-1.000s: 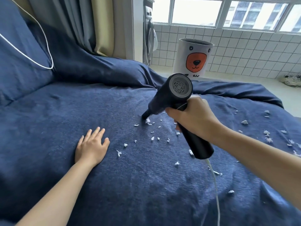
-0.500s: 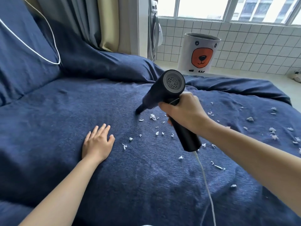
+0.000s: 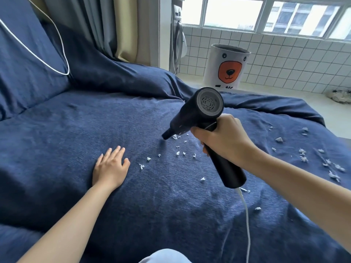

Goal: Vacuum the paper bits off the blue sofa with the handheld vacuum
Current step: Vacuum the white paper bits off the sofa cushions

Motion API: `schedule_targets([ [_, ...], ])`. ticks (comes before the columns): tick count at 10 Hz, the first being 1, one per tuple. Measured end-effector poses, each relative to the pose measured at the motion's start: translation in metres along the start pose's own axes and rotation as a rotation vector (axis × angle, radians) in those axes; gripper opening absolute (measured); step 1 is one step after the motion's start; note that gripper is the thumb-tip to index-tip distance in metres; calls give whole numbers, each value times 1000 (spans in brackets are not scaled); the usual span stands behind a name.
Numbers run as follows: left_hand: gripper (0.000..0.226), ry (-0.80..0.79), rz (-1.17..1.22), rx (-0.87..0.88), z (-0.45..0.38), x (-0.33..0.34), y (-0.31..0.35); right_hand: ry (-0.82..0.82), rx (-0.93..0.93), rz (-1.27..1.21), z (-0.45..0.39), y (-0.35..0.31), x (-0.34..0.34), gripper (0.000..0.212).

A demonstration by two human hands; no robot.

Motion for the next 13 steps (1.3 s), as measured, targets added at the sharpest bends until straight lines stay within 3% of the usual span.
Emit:
schedule_targets([
  [2, 52, 13, -7, -4, 6, -2, 1, 95, 51, 105, -4, 22, -21, 26],
  [8, 52, 28, -32, -6, 5, 0, 0, 79, 100, -1, -3, 23, -11, 25],
  [13, 53, 15, -12, -8, 7, -2, 1, -108, 41, -46, 56, -11, -12, 28],
])
Point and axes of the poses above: each hand's wrist, its own z-axis away from the middle knuckle, its own x-axis out of the palm, y = z × x, the point moved 5 cm from there along -z, towards the middle knuckle, and after that the axes turned 2 degrees about z, right-handed, at the moved point
